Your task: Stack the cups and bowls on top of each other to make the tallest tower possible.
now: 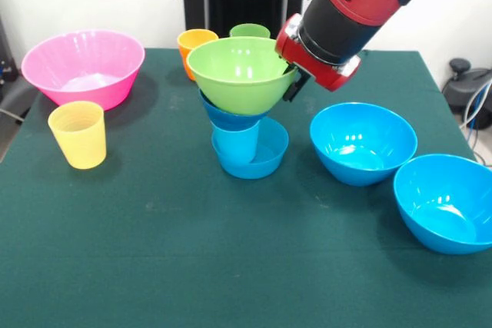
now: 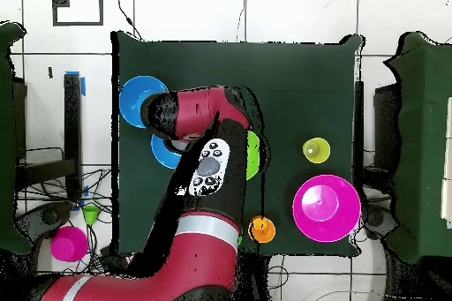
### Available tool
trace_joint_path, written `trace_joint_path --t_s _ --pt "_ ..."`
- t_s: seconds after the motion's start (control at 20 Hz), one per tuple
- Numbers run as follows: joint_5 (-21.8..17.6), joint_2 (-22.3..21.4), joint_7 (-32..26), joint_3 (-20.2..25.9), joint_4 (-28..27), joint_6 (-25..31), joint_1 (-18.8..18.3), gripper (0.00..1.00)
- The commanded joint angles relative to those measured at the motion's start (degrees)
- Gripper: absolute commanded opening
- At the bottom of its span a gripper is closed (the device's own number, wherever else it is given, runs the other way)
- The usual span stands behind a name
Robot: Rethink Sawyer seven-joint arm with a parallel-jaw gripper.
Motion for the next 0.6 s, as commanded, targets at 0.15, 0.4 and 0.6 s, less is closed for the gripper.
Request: trace_joint_path --t_s 0.15,0.4,0.6 --pt "0.66 2.29 6.56 3.07 -2.03 -3.02 -0.04 0.00" --pt "1.23 1.52 5.99 3.20 -0.46 -1.80 -0.38 0.00" --pt "1.37 0.72 5.49 3.12 0.04 -0.97 -0.46 0.00"
